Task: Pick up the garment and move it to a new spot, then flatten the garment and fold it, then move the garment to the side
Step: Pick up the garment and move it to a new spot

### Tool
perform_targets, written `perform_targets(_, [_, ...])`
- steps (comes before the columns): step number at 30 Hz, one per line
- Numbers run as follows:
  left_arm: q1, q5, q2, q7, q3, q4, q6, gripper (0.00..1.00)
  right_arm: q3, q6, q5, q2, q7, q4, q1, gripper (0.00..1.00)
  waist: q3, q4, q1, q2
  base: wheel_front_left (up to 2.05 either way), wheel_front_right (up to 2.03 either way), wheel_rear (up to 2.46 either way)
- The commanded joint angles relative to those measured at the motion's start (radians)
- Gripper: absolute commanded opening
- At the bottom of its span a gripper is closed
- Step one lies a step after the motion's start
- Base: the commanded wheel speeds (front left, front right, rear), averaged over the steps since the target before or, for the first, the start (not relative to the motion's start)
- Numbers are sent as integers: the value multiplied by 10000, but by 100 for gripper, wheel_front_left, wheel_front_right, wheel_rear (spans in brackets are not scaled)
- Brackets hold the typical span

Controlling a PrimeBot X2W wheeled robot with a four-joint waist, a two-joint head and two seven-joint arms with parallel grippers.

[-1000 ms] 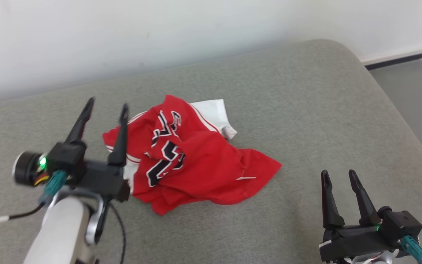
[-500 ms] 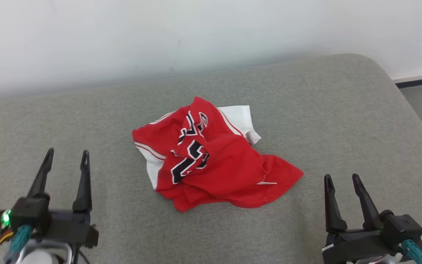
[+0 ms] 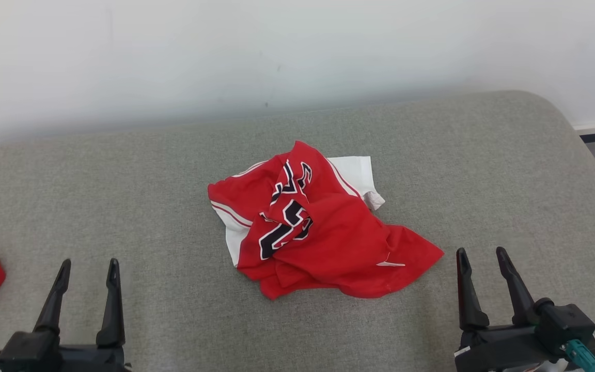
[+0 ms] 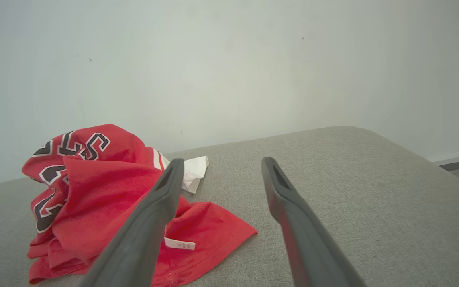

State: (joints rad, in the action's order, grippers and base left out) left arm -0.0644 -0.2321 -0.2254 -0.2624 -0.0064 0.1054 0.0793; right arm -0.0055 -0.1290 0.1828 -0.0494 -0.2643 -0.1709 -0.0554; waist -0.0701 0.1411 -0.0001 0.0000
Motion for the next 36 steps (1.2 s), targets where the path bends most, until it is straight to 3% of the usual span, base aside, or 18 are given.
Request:
perform_targets(1, [247,151,109,-24,149,-119,74,100,-23,-34,-44,-15,-15,65,173,100,38,-37,1,0,0,0,0])
perform_targets(15, [1139,858,934,-25,985,-514,501,100,-108,-33,-276,-16,-15,135,440,100,210,-83,1,0,0,0,0])
perform_targets(36, [1737,969,1511,-25,1461,-323,503,100,-137,-34,-447,-15,-15,20,715,100,494,-240,1,0,0,0,0])
